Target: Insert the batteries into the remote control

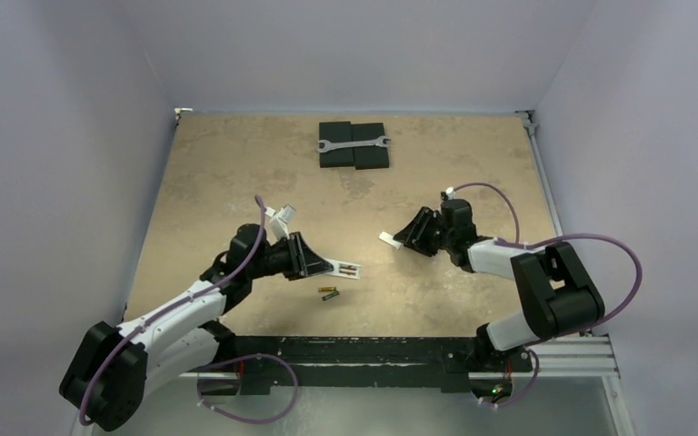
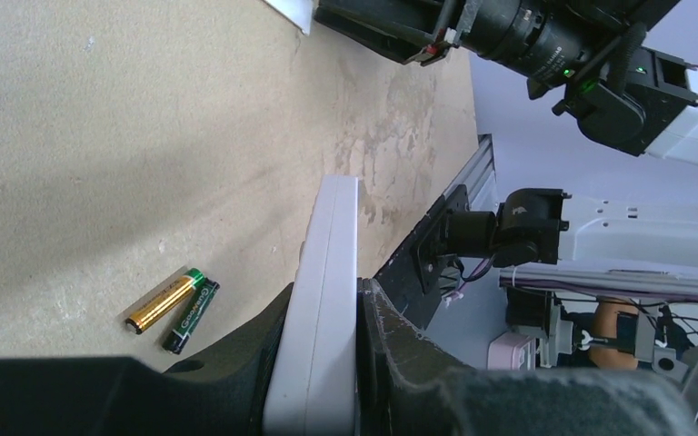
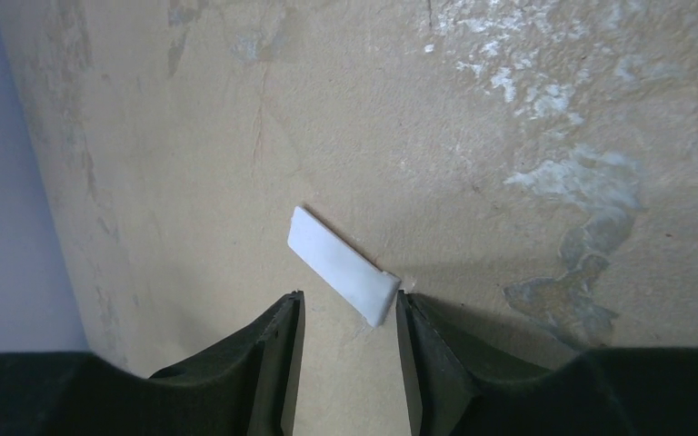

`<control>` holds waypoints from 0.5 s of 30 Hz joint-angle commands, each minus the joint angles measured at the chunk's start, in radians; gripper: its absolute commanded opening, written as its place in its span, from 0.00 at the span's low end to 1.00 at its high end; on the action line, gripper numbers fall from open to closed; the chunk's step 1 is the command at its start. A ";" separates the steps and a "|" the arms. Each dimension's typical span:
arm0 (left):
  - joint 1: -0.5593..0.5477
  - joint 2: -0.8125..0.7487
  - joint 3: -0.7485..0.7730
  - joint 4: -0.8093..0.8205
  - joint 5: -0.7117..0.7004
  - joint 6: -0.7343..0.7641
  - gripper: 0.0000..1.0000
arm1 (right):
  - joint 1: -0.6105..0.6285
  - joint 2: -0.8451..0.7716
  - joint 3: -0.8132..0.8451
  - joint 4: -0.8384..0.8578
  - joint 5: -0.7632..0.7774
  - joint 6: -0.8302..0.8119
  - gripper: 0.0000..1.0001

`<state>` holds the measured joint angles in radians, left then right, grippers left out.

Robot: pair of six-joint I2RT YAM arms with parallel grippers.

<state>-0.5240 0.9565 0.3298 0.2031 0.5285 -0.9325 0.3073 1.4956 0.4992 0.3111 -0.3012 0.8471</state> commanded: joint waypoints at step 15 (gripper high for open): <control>0.001 0.248 -0.032 0.311 0.001 -0.057 0.00 | -0.003 -0.222 0.000 -0.209 0.104 -0.124 0.53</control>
<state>-0.5240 1.1568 0.2951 0.3878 0.5274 -0.9775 0.3073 1.3125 0.4992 0.1444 -0.2173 0.7616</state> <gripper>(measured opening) 0.245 0.528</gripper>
